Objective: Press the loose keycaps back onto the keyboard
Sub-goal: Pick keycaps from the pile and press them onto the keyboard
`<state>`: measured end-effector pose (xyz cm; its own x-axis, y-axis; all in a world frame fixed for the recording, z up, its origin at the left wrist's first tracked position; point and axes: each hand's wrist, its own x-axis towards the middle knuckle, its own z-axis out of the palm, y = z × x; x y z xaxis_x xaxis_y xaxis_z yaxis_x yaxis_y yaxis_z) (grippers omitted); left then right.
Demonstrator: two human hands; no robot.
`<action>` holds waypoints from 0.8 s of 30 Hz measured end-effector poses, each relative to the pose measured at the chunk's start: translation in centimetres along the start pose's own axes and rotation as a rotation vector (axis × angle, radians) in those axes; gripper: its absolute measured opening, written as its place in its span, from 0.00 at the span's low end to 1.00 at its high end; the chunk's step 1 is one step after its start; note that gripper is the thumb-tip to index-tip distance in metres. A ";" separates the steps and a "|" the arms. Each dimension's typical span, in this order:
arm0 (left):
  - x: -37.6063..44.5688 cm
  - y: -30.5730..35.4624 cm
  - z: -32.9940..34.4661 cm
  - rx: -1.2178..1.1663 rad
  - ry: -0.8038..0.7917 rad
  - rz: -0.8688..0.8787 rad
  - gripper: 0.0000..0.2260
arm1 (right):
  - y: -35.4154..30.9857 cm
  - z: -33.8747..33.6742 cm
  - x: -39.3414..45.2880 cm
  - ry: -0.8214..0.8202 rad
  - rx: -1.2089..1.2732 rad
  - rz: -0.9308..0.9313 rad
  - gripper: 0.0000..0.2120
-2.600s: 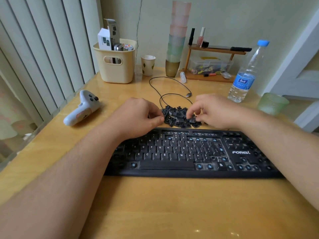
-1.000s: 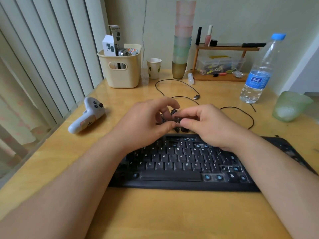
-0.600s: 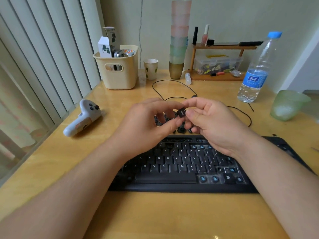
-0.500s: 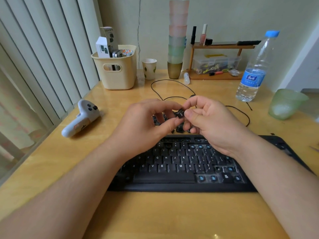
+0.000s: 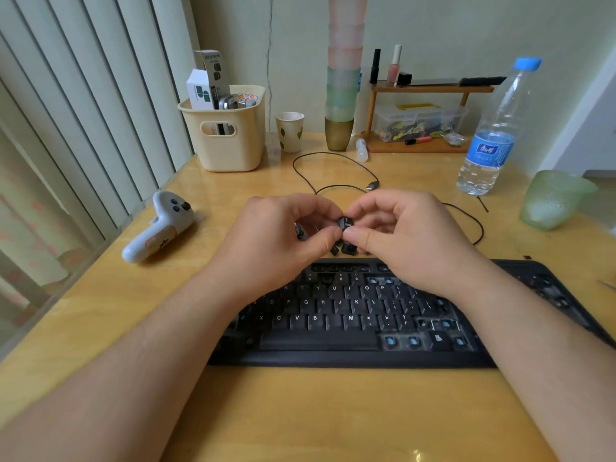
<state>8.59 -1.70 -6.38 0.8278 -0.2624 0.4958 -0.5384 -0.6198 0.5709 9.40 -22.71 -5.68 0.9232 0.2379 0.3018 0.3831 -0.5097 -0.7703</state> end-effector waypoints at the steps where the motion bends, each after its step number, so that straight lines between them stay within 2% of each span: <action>1: 0.0 0.0 -0.1 0.016 -0.001 0.003 0.08 | 0.0 0.0 0.0 0.019 -0.060 -0.024 0.08; 8: 0.2 -0.7 -0.6 0.135 -0.120 0.000 0.08 | -0.2 0.0 0.2 -0.067 -0.284 -0.119 0.05; 11: 0.5 -1.6 -1.6 0.215 -0.206 -0.039 0.14 | -0.5 -0.1 0.6 -0.135 -0.338 -0.084 0.04; 13: 0.7 -2.4 -2.3 0.276 -0.212 -0.072 0.15 | -1.2 -0.2 1.2 -0.236 -0.384 -0.040 0.04; 18: 0.8 -3.5 -2.4 0.284 -0.240 -0.117 0.12 | -3.4 0.4 2.6 -0.547 -0.530 0.042 0.05; 21: 0.8 -3.5 -2.3 0.286 -0.266 -0.115 0.11 | -4.1 0.8 2.9 -0.620 -0.606 0.080 0.05; 24: 0.8 -3.7 -2.2 0.272 -0.247 -0.115 0.11 | -4.4 1.0 2.9 -0.619 -0.608 0.113 0.05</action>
<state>10.88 2.03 -6.65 0.9113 -0.3295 0.2469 -0.4057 -0.8206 0.4025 10.35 -18.94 -2.01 0.8424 0.4758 -0.2529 0.4028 -0.8678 -0.2909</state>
